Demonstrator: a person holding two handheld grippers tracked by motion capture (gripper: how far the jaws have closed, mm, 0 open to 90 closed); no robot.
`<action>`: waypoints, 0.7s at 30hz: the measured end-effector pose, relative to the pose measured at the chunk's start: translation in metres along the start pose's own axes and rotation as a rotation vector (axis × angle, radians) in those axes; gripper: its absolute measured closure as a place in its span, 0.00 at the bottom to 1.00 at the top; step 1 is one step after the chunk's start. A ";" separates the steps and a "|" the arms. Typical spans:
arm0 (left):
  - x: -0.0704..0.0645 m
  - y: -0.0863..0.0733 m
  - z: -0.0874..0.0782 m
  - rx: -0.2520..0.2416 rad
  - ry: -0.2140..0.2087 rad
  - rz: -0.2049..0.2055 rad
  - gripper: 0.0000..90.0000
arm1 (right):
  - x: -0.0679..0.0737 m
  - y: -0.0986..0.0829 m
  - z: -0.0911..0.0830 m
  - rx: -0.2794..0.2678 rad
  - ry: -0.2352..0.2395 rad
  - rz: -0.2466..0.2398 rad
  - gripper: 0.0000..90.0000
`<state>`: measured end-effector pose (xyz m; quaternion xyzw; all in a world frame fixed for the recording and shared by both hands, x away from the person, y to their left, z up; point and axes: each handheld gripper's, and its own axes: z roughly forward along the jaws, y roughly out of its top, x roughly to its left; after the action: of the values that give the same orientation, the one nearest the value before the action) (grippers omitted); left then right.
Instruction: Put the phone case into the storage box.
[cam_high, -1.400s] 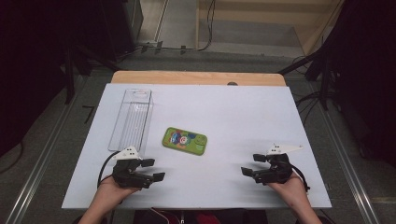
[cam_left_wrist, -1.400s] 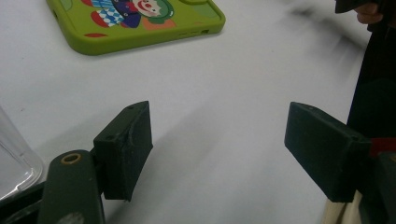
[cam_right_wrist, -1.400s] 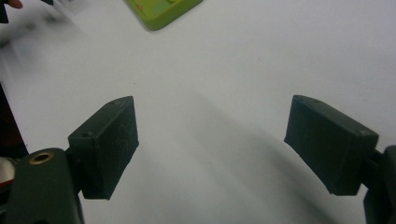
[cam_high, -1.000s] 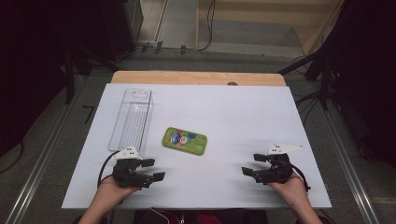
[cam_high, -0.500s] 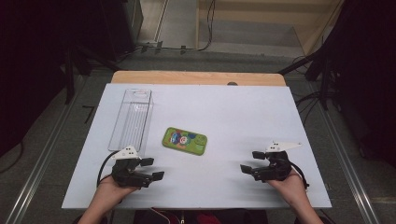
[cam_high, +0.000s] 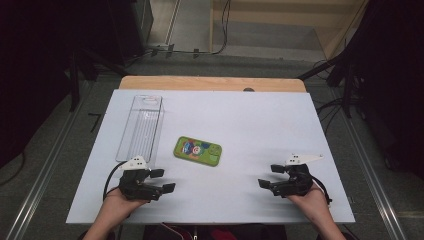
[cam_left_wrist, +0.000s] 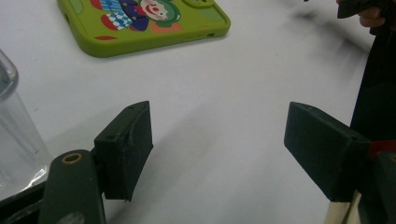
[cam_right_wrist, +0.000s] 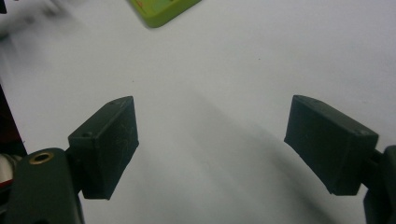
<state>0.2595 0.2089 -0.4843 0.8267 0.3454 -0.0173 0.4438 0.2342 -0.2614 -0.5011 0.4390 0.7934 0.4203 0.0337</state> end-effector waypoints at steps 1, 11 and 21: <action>0.000 0.000 0.000 0.000 0.001 0.000 0.27 | 0.000 0.000 0.000 0.000 0.000 -0.001 0.17; 0.000 0.001 -0.001 0.006 -0.004 -0.016 0.27 | 0.001 0.000 0.000 0.007 0.005 -0.001 0.17; 0.000 0.001 -0.001 0.010 -0.005 -0.010 0.27 | 0.001 -0.001 0.001 0.013 0.008 0.000 0.17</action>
<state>0.2597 0.2092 -0.4832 0.8271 0.3481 -0.0233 0.4407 0.2333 -0.2604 -0.5017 0.4376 0.7961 0.4170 0.0276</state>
